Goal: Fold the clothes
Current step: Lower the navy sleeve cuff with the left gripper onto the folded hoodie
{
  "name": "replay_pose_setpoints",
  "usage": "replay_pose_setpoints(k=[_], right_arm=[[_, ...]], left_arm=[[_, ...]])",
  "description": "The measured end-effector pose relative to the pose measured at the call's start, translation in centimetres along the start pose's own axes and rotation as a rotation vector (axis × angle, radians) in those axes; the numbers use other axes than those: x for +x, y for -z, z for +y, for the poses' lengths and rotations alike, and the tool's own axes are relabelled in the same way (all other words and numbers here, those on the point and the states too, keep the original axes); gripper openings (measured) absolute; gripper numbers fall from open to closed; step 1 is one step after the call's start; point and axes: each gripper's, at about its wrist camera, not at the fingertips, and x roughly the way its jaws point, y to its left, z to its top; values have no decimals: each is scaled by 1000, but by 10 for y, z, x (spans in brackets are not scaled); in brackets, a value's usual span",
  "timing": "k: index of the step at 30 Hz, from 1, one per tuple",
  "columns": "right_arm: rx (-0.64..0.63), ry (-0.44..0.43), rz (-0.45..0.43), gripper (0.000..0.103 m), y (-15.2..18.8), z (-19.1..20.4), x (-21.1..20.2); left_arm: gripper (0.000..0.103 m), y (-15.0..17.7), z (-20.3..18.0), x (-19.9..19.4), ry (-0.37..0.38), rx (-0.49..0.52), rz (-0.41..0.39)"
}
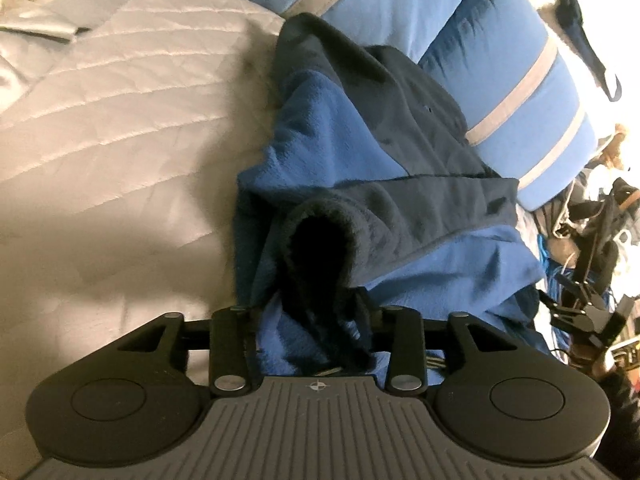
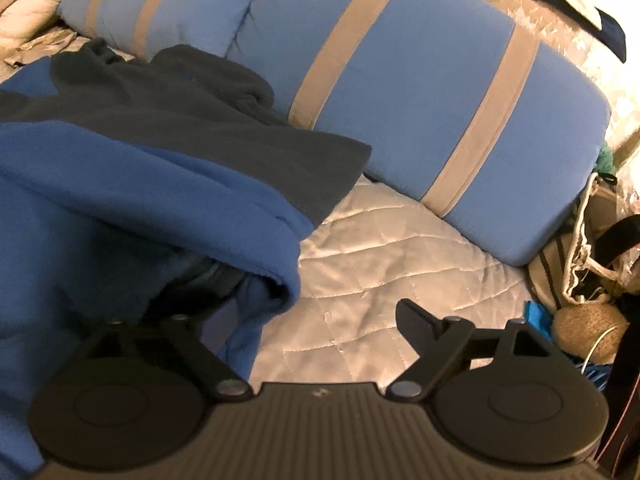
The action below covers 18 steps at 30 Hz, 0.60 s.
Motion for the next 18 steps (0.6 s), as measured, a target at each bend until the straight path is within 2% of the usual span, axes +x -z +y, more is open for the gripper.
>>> replay_pose_setpoints(k=[3,7,11,15,18], right_arm=[[58,-23,-41,93,-4,-2,-9],[119,-103,-65,93,-13,2,-9],[79,-82,-40,97,-14,16,7],[56,-30,41,98,-6,23,29],[57,5,90,98,0,24,39]], left_arm=[[41,1,-2,-6,-48,8,-15],[41,2,-3,-14,-180,35,-54],[42,0,0,-30,-106,-20,-128],[48,-5,-12,-41,-77,21,-178],[50,-10,-24,-37,-95,77,-180]])
